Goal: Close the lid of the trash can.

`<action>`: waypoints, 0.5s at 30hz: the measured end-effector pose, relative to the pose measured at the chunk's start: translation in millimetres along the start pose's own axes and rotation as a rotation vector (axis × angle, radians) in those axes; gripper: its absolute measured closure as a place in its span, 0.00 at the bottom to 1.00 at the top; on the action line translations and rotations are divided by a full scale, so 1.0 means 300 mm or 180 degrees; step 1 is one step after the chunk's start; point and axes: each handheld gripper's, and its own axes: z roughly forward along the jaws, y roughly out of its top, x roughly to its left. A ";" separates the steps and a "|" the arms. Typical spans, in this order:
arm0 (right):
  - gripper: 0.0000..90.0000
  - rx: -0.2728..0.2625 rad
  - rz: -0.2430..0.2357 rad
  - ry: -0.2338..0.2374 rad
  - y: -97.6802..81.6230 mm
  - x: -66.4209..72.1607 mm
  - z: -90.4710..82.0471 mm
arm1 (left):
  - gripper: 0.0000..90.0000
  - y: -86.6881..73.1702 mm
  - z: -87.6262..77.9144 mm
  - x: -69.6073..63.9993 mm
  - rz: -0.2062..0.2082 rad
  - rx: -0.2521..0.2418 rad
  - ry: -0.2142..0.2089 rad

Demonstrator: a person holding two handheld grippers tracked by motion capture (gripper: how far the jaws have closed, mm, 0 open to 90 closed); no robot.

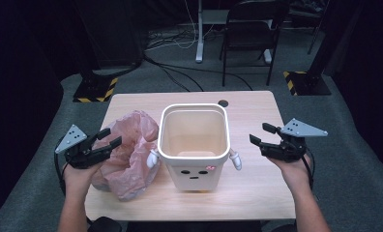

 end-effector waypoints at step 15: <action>0.39 0.0069 0.0227 -0.0093 -0.137 -0.021 0.041 | 0.47 -0.005 0.006 0.003 -0.0009 0.0023 0.0013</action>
